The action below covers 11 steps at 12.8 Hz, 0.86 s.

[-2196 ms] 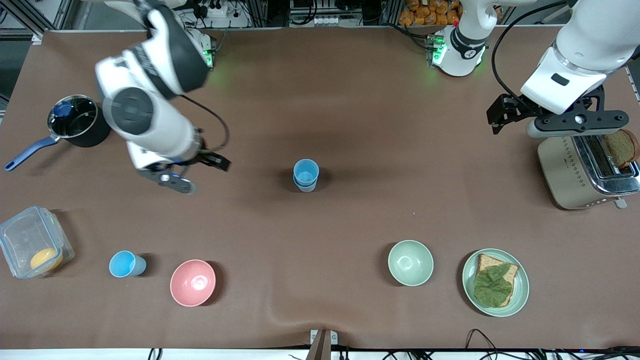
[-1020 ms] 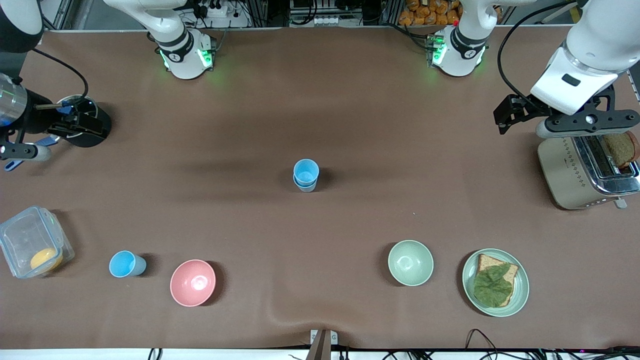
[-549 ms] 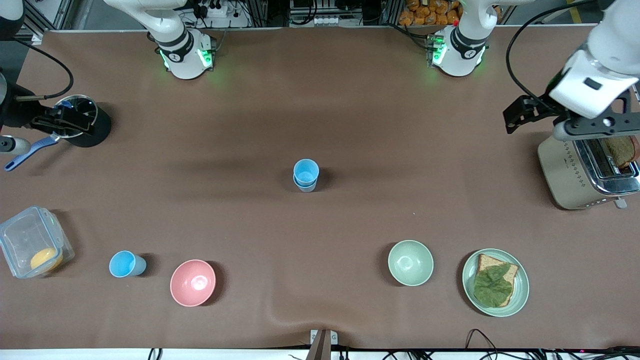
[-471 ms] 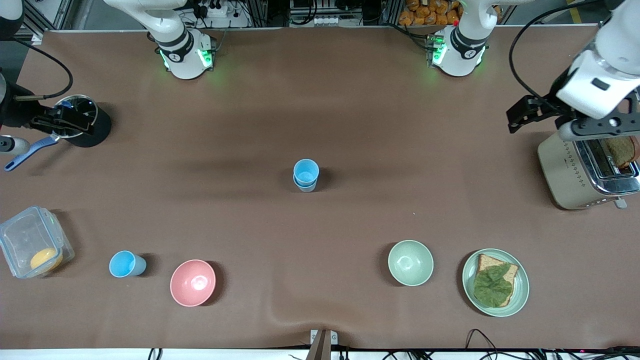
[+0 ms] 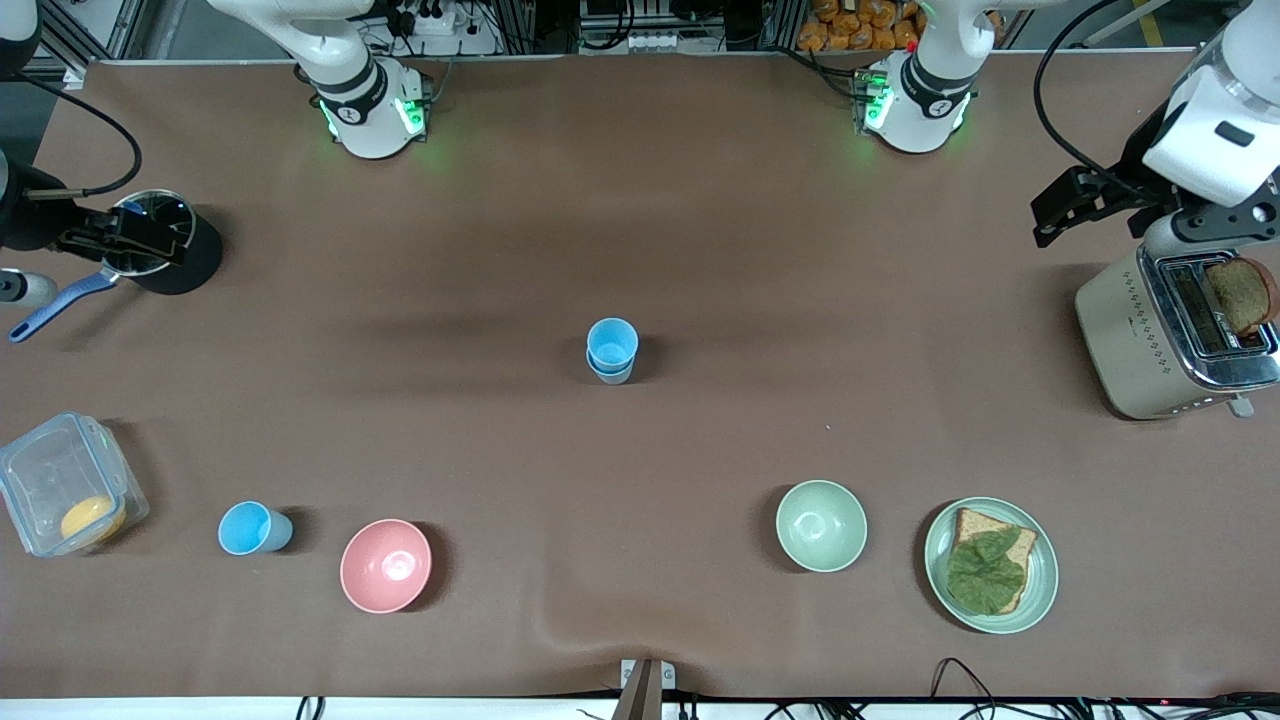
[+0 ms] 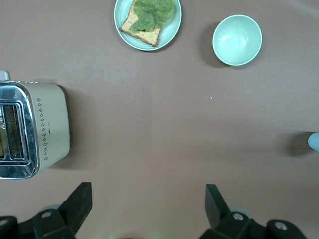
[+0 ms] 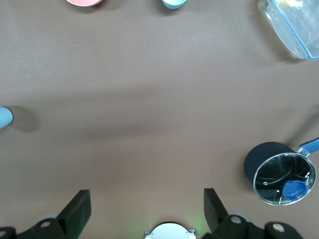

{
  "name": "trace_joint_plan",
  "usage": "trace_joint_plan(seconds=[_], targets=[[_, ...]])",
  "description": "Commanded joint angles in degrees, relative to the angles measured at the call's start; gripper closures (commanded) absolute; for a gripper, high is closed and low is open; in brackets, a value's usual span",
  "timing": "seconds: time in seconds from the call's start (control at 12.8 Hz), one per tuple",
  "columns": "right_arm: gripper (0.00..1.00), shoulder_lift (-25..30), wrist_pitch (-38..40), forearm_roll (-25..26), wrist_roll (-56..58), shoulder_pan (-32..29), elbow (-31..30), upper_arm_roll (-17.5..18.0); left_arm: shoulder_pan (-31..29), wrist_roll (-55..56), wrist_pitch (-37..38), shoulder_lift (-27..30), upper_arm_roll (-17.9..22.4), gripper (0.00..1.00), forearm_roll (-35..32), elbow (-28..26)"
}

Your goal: Stack blue cups with both arms

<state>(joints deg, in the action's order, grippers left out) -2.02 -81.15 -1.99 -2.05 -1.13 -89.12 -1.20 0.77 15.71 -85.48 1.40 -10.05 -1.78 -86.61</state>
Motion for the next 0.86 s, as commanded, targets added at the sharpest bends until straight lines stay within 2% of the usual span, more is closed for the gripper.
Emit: trace_joint_plan(seconds=[0.0,0.39,0.78], targets=[[0.0,0.0,0.91,0.41,-0.15,-1.07,0.62,1.02,-1.74,-3.13,-0.13,2.02,0.2,0.0,1.16,-1.9],[0.0,-0.09,0.82,0.41,-0.23,-0.81,0.44,1.02,-1.74,-9.72,-1.54,1.32,4.06,0.0,1.69,-1.81],[0.0,-0.09,0.64,0.41,-0.23,-0.89,0.62,1.02,-1.65,-10.08,-1.45,0.53,4.25,0.0,1.52,-1.2]])
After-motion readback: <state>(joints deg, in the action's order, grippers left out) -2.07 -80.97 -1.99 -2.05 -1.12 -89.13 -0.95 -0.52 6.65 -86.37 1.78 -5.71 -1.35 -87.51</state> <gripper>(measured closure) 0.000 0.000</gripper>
